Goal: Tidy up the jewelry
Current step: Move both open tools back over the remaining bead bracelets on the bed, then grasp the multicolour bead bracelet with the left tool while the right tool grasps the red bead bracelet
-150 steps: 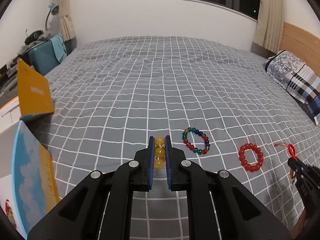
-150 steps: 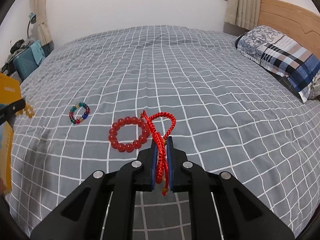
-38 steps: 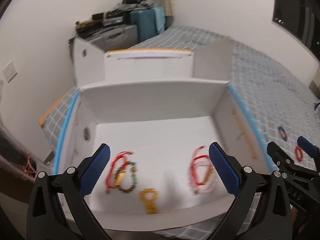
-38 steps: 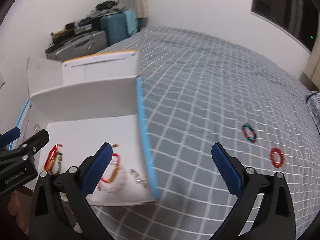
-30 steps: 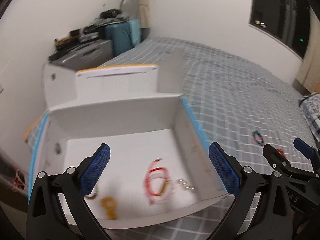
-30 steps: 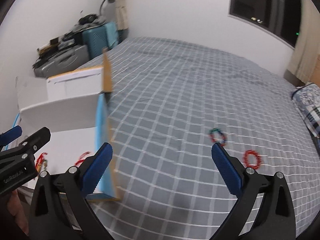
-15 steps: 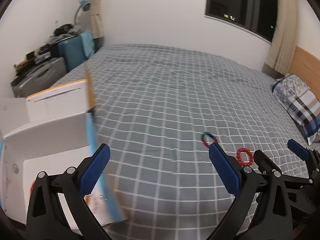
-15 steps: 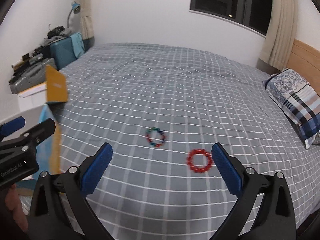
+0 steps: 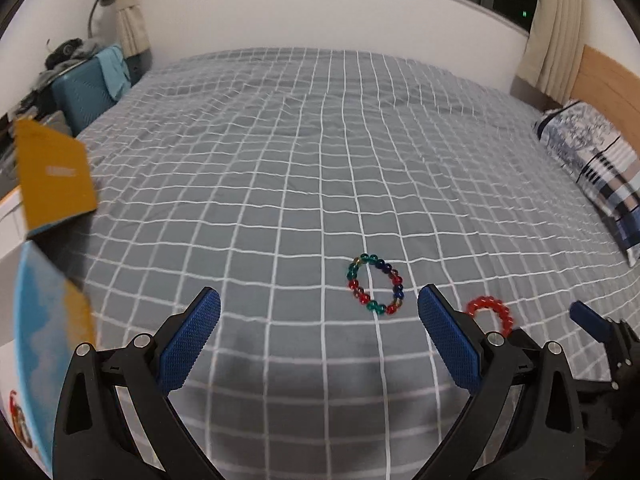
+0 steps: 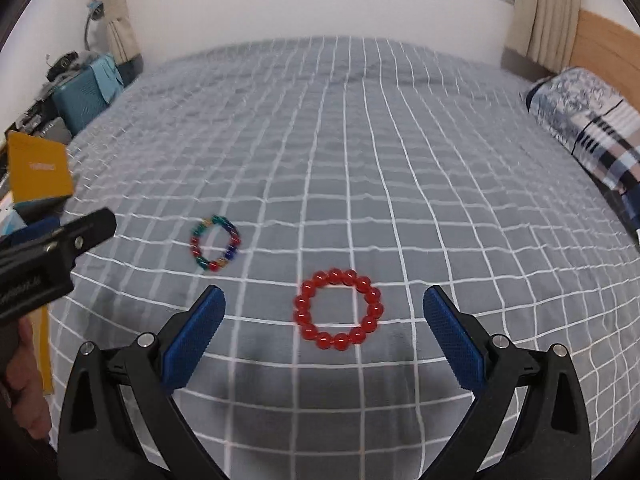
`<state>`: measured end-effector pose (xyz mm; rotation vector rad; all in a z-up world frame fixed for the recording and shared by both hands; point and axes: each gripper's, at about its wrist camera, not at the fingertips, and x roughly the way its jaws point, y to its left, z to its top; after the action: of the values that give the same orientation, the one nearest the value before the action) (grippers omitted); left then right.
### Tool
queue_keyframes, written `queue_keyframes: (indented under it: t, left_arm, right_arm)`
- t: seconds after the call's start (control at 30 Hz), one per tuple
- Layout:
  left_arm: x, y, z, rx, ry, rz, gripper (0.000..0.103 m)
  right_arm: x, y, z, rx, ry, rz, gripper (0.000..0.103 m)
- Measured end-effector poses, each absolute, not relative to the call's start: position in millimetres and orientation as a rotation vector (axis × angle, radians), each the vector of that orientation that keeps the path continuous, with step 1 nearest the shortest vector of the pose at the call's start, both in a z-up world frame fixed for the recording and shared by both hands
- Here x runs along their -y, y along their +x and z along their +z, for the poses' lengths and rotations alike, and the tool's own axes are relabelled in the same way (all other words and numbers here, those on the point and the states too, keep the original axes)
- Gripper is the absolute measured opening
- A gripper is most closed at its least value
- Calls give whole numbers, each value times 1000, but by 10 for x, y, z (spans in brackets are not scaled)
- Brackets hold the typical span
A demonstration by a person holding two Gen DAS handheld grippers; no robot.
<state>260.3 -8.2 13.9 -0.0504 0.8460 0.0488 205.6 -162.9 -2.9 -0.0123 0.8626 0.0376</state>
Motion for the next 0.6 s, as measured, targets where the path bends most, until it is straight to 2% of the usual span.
queue_keyframes:
  t: [0.2,0.6]
  left_arm:
    - [197,3038,-271,-915,-54,35,97]
    - [310,3434,-658,-963,-16,27,97]
  right_arm:
    - [1680,2231,-262,-911,11,44,95]
    - [1806,2475,-652,-988,40,39,95]
